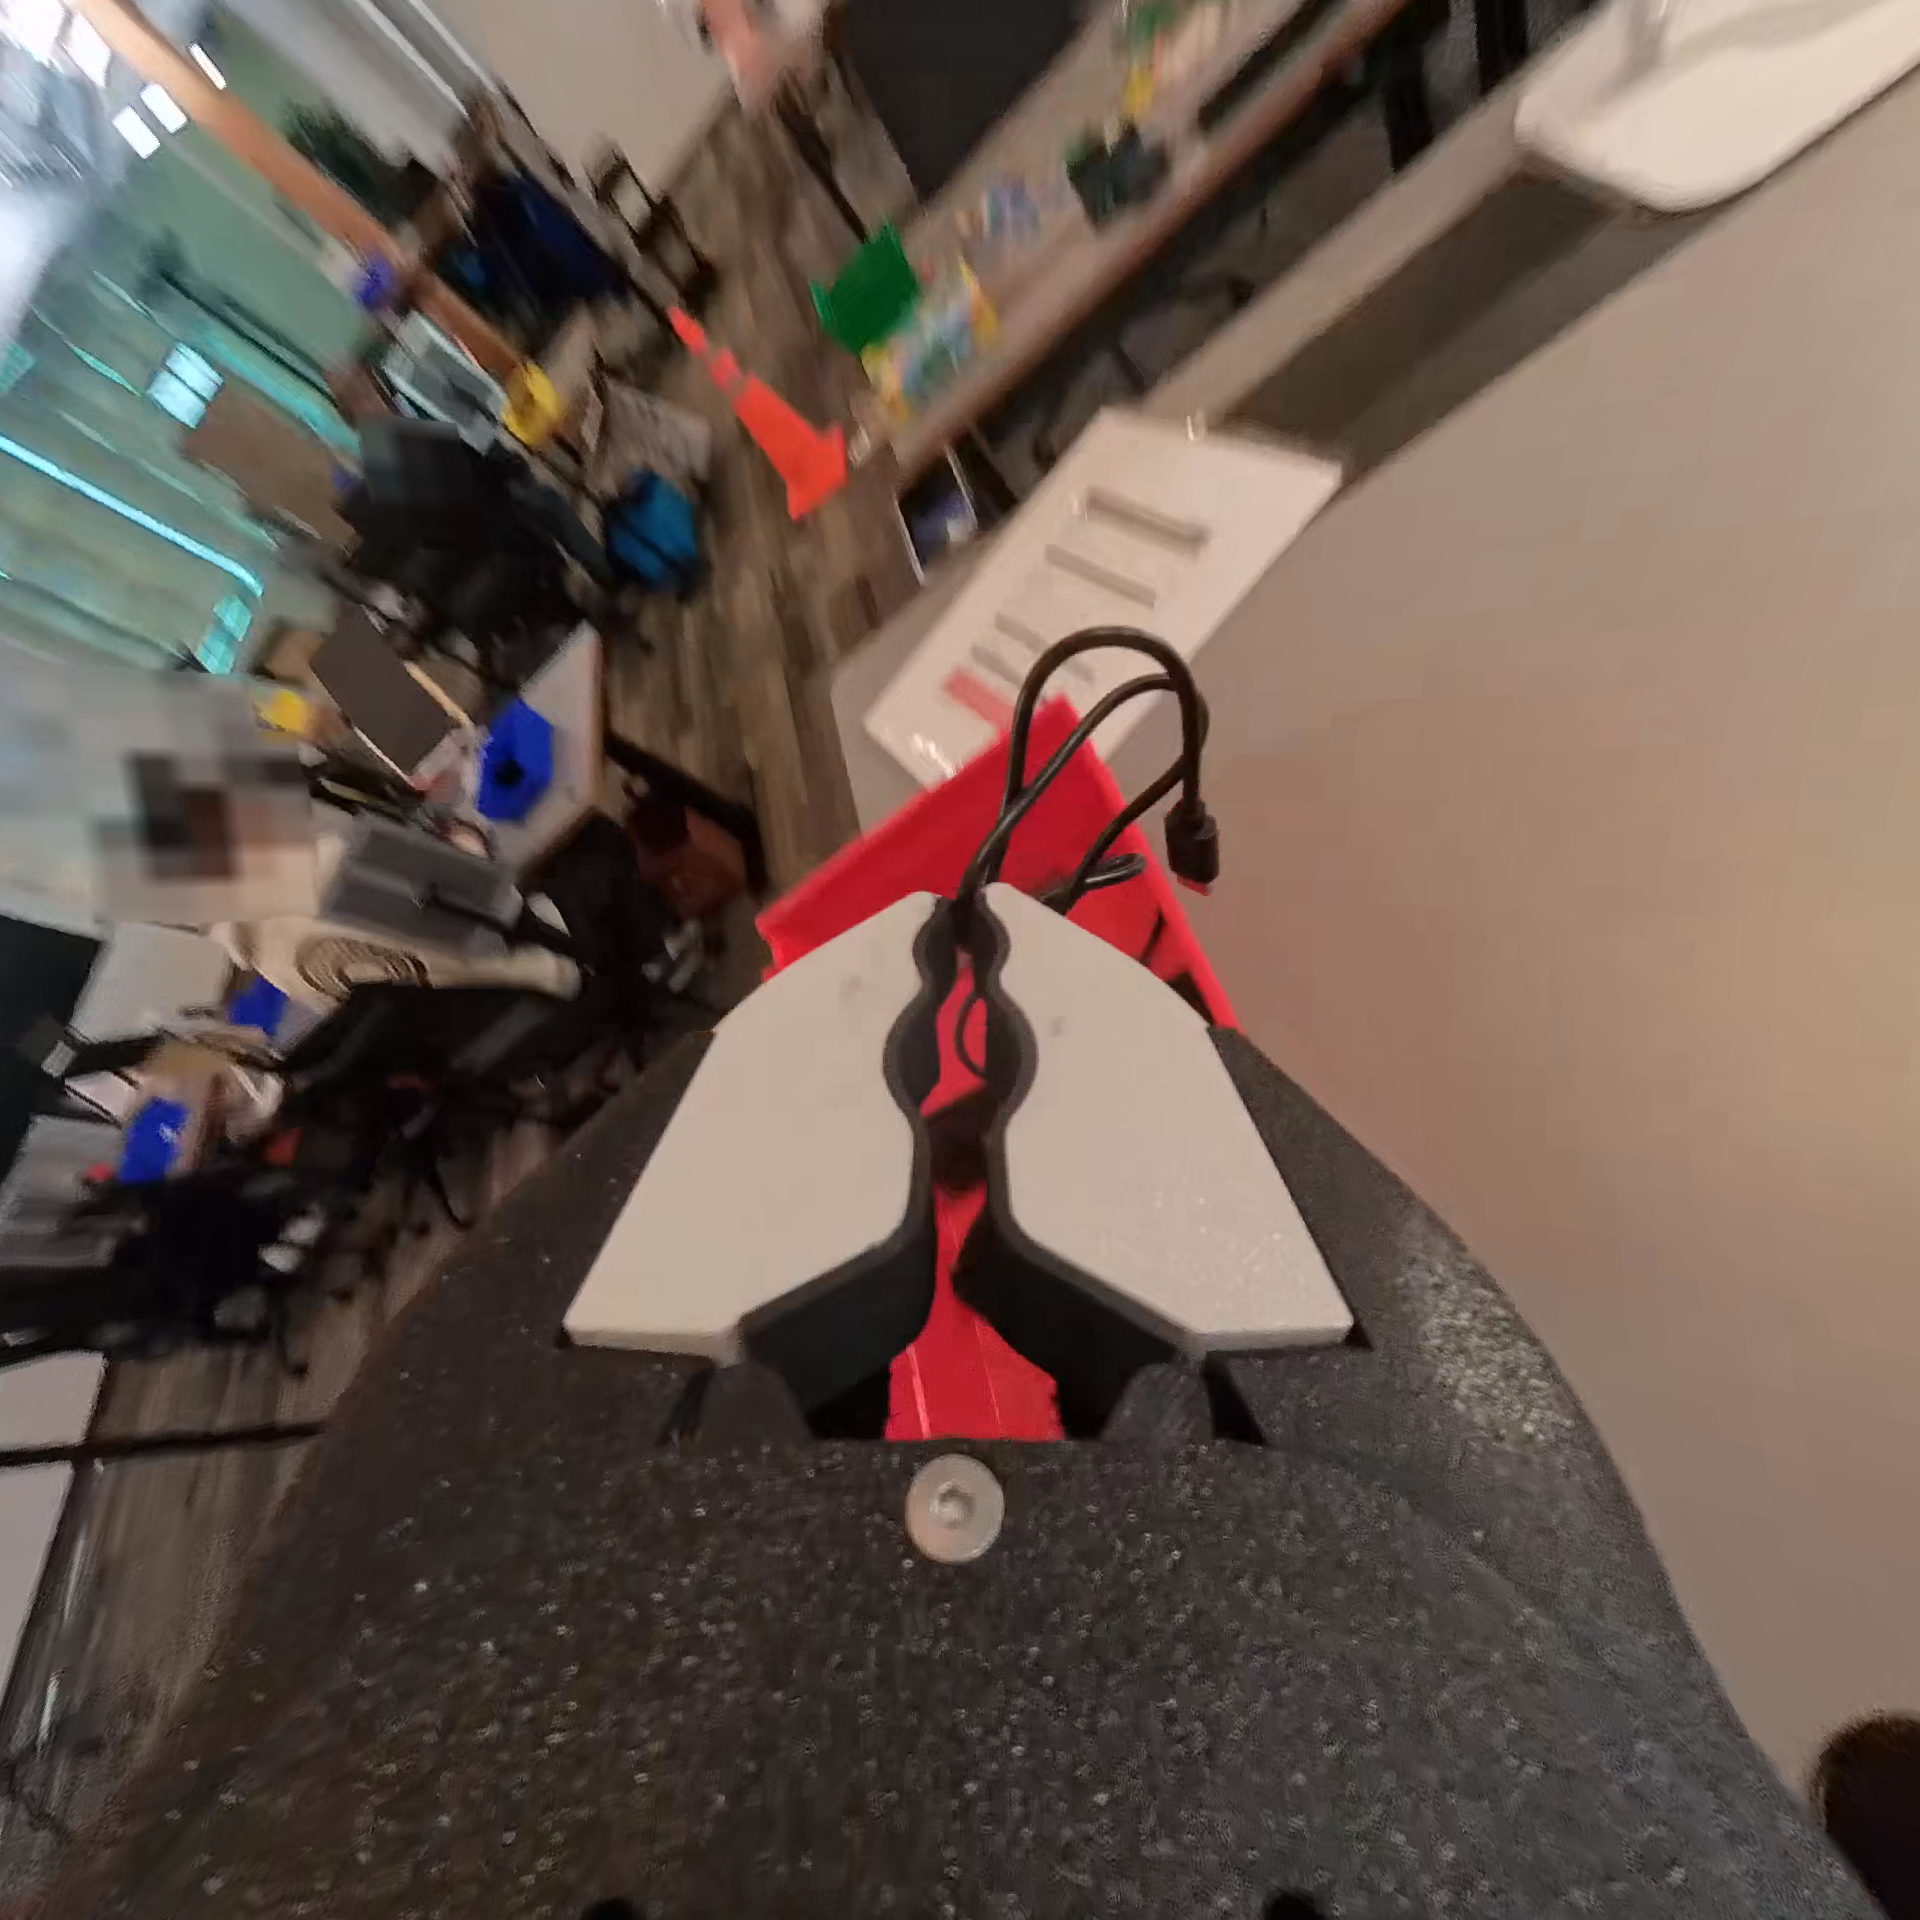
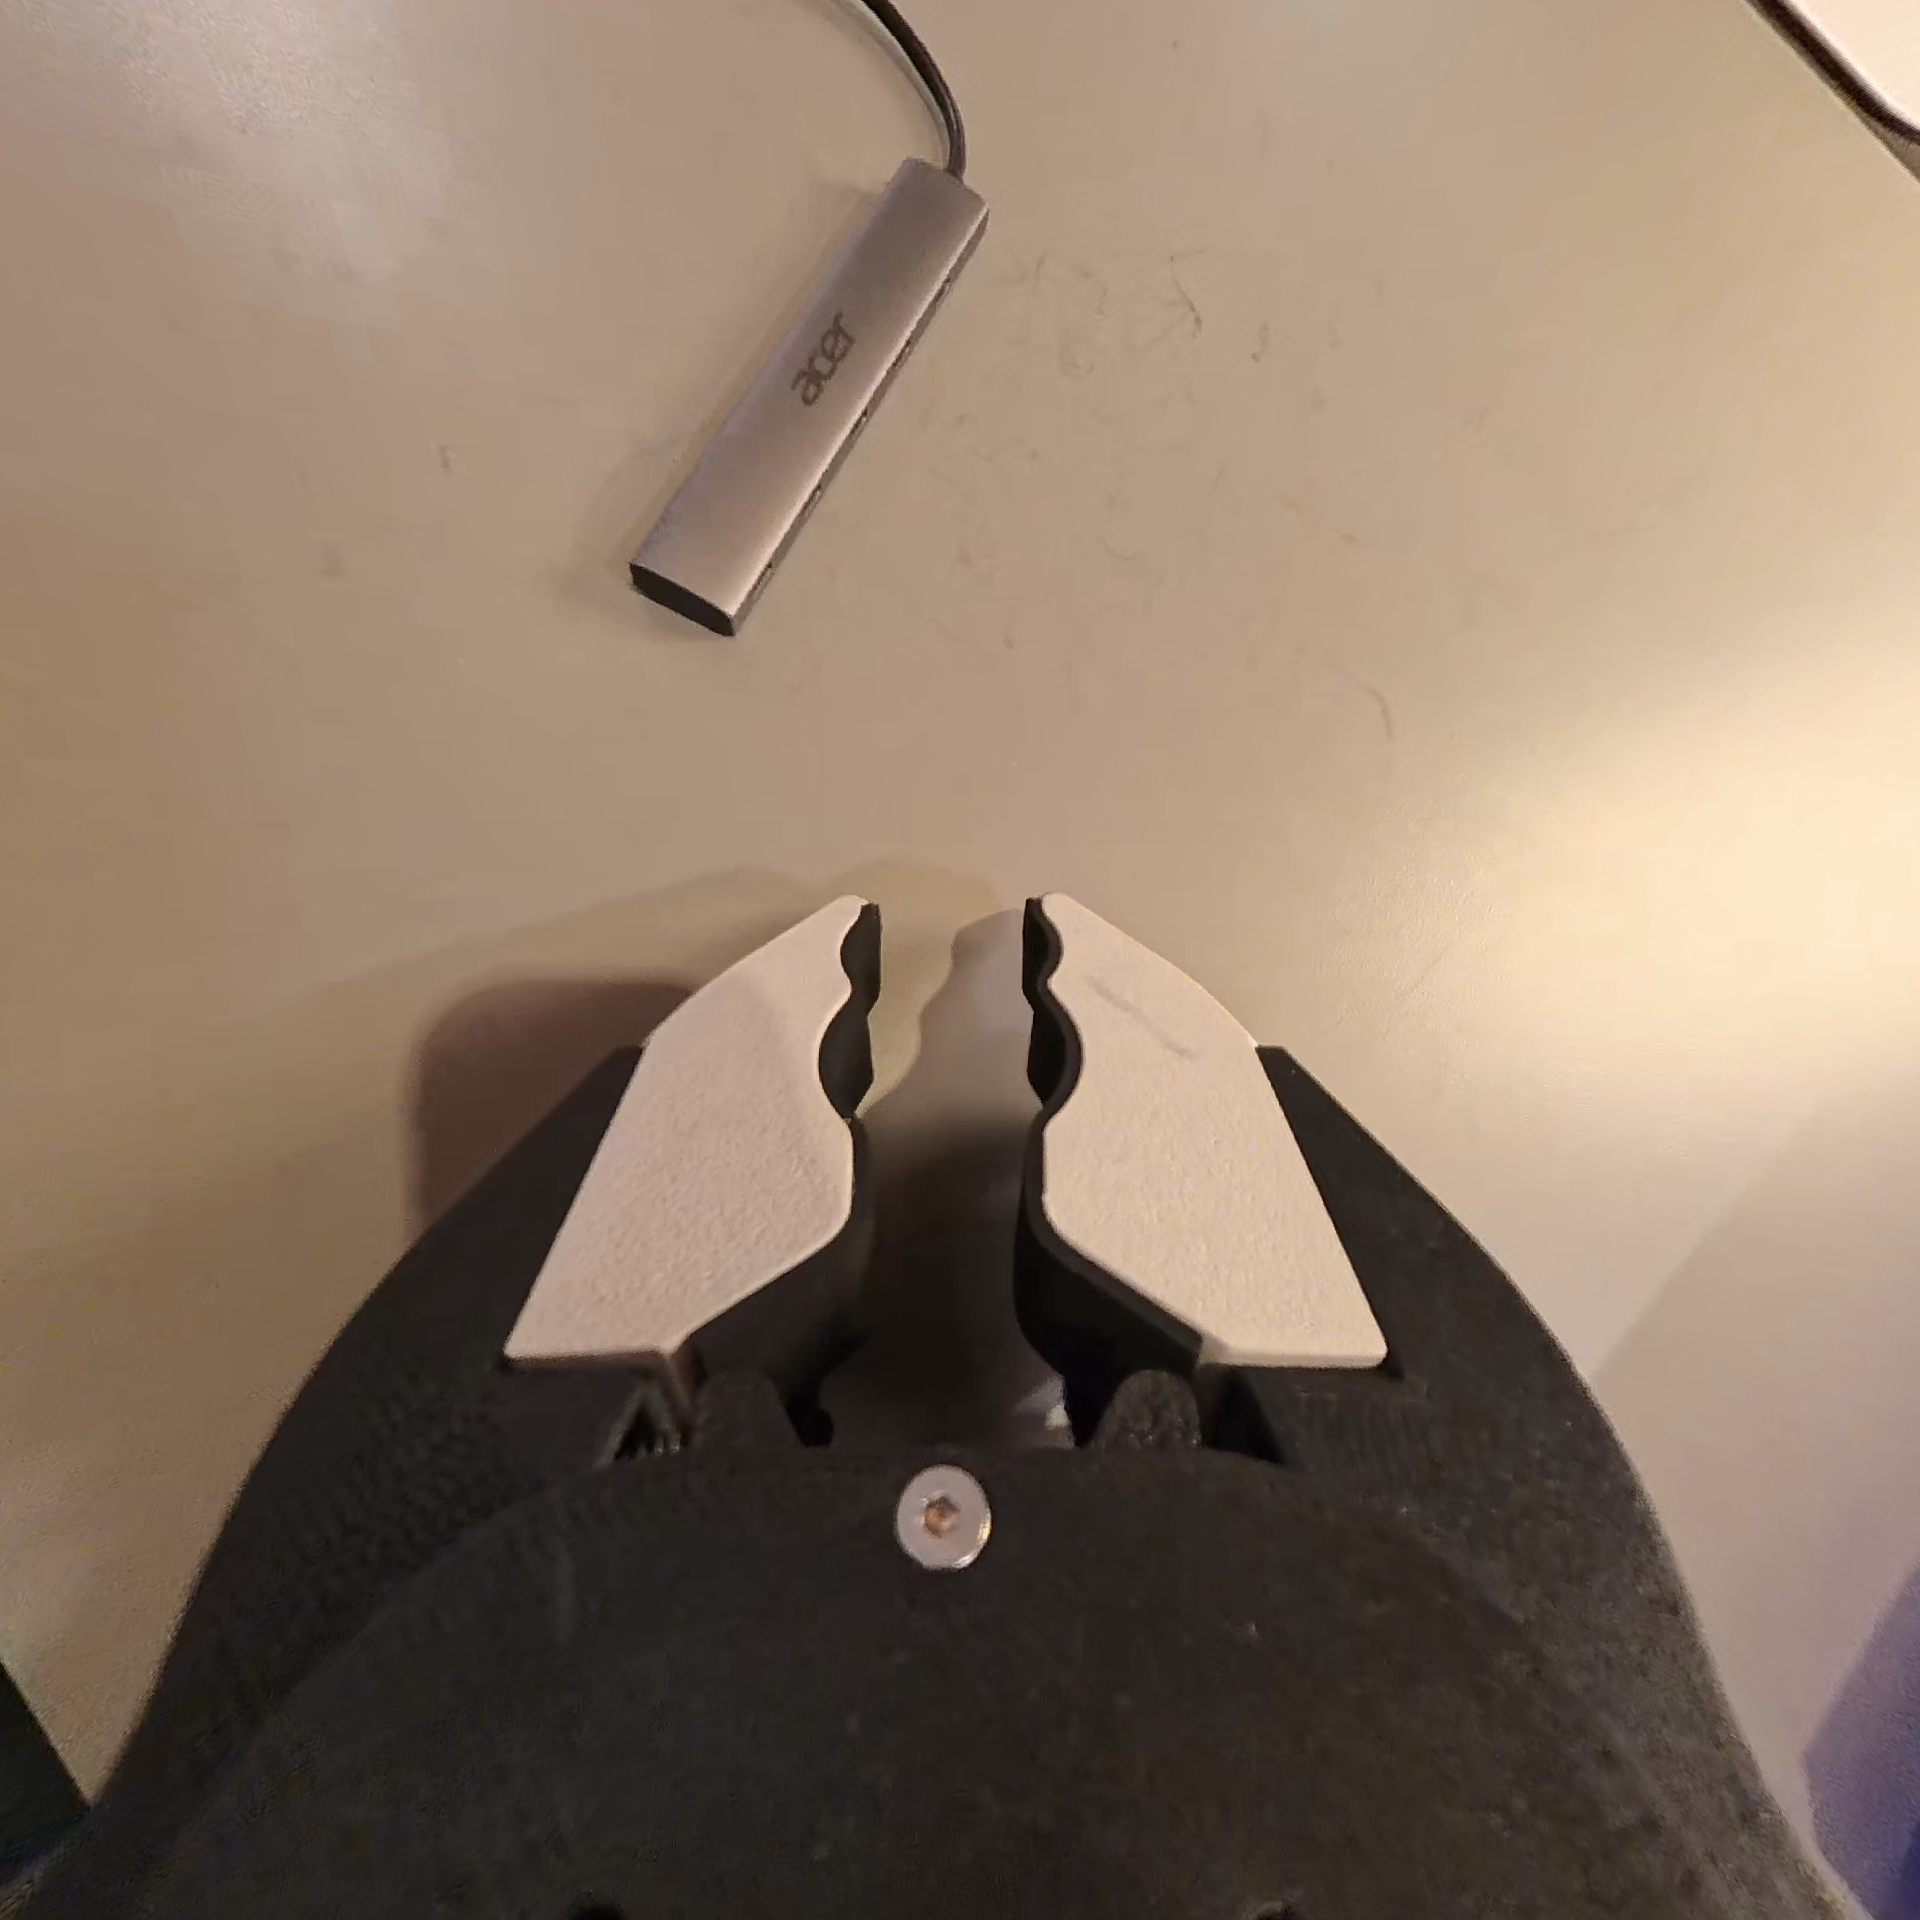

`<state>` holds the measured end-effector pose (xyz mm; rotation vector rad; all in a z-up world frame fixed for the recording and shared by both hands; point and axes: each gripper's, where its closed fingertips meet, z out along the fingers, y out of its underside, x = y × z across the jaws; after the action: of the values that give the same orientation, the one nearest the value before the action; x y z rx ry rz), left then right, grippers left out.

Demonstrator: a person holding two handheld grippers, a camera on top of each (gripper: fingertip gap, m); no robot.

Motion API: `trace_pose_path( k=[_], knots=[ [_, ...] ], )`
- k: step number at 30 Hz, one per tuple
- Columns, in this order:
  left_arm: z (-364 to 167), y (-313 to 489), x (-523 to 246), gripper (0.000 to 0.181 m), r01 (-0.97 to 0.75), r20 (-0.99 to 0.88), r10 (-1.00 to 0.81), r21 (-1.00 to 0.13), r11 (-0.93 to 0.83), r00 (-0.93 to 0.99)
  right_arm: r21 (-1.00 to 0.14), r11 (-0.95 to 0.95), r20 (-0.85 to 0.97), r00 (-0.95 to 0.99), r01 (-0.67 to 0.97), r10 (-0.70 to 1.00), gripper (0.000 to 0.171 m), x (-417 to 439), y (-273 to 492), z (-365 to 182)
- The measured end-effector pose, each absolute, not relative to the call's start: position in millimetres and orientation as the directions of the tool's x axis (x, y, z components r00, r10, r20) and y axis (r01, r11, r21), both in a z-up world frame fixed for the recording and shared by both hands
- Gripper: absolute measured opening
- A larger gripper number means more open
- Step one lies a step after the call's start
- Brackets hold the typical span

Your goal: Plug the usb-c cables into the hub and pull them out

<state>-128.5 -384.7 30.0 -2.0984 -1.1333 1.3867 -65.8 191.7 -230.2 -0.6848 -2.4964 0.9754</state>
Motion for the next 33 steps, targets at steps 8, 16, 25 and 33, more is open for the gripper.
trace_pose_path(
  k=[8, 16, 25, 33],
  knots=[
    [114, -236, -129, 0.003, 0.014, -0.601, 0.748, -0.777, -0.629, 0.283, -0.707, 0.65, 0.187, -0.813, 0.279, 0.552, 0.024, -64, 191, -229],
    [50, -68, -147, 0.003, -0.104, -0.432, 0.626, -0.866, -0.489, 0.649, -0.708, 0.652, 0.197, -0.81, 0.272, 0.553, 0.024, -65, 191, -229],
    [-72, 69, -149, 0.003, -0.011, -0.283, 0.515, -0.884, -0.468, 0.809, -0.709, 0.649, 0.202, -0.804, 0.274, 0.56, 0.026, -66, 192, -228],
    [-102, 111, -146, 0.003, 0.128, -0.107, 0.523, -0.91, -0.394, 0.846, -0.709, 0.656, 0.211, -0.81, 0.258, 0.547, 0.024, -64, 190, -228]
  ],
)
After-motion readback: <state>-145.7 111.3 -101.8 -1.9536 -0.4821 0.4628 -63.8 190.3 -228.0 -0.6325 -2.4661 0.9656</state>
